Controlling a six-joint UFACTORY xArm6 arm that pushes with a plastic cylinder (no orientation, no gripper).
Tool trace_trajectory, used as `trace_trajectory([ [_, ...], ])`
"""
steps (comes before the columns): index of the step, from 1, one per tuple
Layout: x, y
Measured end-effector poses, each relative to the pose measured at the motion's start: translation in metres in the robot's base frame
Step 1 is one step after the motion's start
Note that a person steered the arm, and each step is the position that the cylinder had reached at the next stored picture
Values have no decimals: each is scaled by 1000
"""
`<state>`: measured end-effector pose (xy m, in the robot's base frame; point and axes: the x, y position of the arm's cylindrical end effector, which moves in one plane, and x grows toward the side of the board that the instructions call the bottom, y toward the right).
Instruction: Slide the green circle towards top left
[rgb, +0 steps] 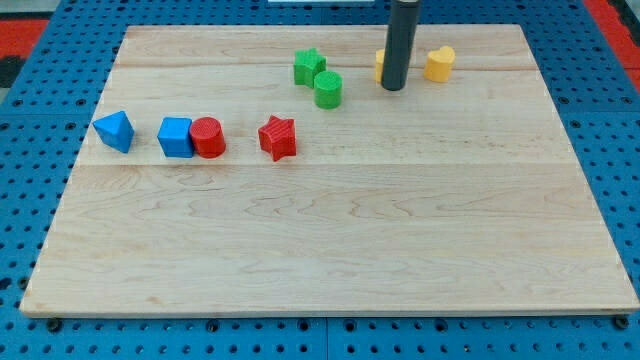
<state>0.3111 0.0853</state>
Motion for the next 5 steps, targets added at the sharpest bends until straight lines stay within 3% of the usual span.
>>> trace_trajectory([
  [1, 23, -3],
  [4, 33, -184],
  [5, 55, -126],
])
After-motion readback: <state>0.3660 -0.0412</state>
